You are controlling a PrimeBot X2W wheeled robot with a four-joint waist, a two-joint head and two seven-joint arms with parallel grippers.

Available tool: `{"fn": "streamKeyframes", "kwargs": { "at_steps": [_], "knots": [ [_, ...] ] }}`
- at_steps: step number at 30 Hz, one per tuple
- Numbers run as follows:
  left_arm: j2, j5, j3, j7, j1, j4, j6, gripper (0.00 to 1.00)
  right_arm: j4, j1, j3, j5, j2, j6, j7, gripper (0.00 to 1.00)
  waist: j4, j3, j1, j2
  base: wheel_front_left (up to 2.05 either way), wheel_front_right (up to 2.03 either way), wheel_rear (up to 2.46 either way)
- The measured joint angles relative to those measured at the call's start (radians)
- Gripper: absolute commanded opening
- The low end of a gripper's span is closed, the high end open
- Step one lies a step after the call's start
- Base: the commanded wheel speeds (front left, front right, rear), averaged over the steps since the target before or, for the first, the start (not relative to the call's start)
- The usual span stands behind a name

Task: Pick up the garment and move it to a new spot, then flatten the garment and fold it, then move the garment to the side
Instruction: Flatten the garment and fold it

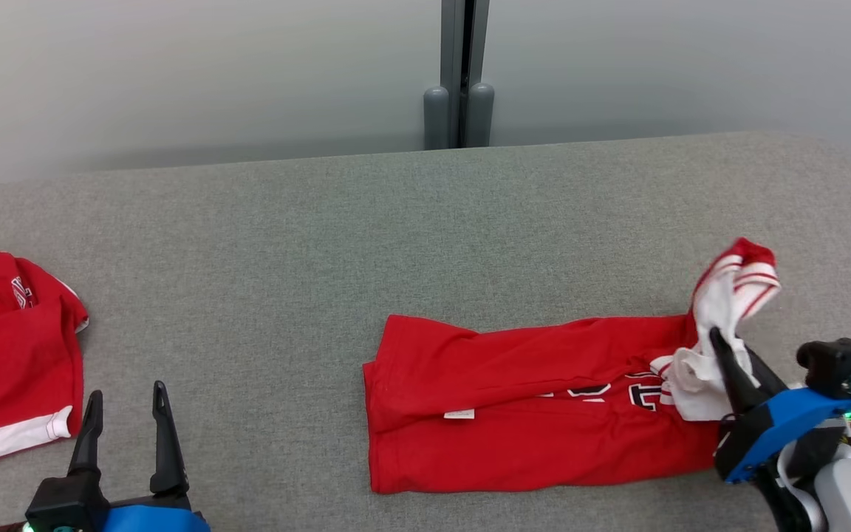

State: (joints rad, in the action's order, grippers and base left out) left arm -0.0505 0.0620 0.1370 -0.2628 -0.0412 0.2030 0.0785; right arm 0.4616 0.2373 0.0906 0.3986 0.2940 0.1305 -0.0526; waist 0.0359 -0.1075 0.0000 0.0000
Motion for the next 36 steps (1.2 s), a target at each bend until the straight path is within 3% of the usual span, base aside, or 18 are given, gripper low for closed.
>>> {"fn": "streamKeyframes", "kwargs": {
  "at_steps": [8,15,25,36],
  "knots": [
    [0.000,0.000,-0.017,0.000,0.001,0.000,0.000,1.00,-0.195,-0.022,0.102,0.021,-0.072,0.000,0.066,0.00,-0.014,-0.001,0.0000,0.0000,0.00,0.00,0.00],
    [0.000,0.000,-0.020,0.000,0.001,0.007,0.000,1.00,-0.247,-0.020,0.231,0.018,-0.150,0.000,0.097,0.00,-0.043,0.000,0.0000,0.0000,0.00,0.00,0.00],
    [0.000,0.000,-0.025,0.000,0.018,0.021,0.005,1.00,-0.132,0.064,0.364,0.035,-0.226,0.000,0.050,0.00,-0.074,-0.011,0.0000,0.0000,0.00,0.00,0.00],
    [0.000,0.015,-0.041,0.000,0.041,0.030,0.006,1.00,0.067,0.168,0.457,0.142,-0.242,0.000,-0.065,0.00,-0.092,-0.036,0.0000,0.0001,0.00,0.00,0.00]
  ]
}}
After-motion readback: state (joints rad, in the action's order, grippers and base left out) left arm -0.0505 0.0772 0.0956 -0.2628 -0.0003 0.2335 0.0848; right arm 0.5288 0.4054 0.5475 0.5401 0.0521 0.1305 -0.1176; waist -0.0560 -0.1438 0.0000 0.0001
